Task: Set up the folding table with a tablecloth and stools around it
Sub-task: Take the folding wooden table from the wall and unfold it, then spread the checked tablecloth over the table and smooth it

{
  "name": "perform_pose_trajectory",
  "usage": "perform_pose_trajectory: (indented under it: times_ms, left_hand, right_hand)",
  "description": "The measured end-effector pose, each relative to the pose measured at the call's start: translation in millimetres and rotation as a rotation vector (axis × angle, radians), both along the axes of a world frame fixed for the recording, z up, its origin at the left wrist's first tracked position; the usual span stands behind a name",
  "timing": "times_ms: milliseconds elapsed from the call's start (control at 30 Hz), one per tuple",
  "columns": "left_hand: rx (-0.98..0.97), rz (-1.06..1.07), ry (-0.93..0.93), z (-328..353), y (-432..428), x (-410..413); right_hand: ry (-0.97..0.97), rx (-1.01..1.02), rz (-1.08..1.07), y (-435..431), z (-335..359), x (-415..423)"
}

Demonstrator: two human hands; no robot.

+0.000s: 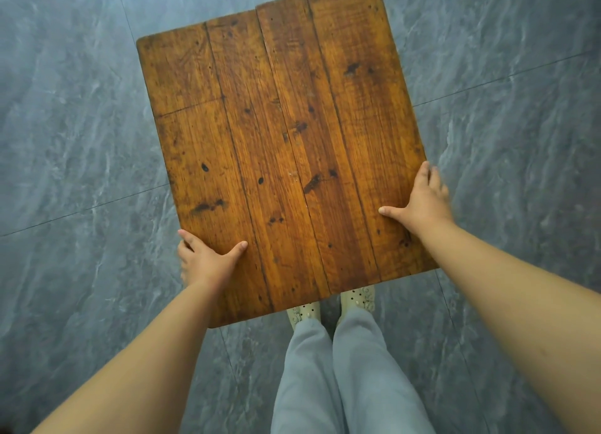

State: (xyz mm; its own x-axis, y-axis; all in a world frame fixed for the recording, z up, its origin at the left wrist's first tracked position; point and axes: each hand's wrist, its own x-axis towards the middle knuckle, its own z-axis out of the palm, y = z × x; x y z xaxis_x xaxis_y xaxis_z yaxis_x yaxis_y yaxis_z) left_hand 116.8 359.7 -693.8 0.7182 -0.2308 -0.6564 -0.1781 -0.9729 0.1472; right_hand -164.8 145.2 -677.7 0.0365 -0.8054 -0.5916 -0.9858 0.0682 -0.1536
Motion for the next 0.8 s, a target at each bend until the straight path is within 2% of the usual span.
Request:
perform_pose_trajectory:
  times_ms: [100, 200, 367, 600, 800]
  left_hand:
    - [0.008, -0.225, -0.028, 26.9, -9.2, -3.3]
    - [-0.110, -0.488, -0.082, 77.4, -32.4, -5.7]
    - [-0.350, -0.845, -0.239, 222.5, -93.4, -34.2]
    - [-0.720, -1.270, -0.322, 462.3, -135.0, -144.0]
    - [-1.065, -1.565, -0.512, 603.7, -114.0, -267.1]
  right_hand:
    - [-0.108, -0.116, 0.156, 4.9, 31.9, 12.5]
    - [-0.215, -0.203, 0.256, 8.4, 88.4, 23.4]
    - [-0.291, -0.352, 0.324, 16.5, 227.8, 14.8]
    - [-0.328, -0.799, 0.179, 70.3, 445.5, -72.8]
    - [-0.230, -1.089, -0.047, 146.1, 575.3, -187.4]
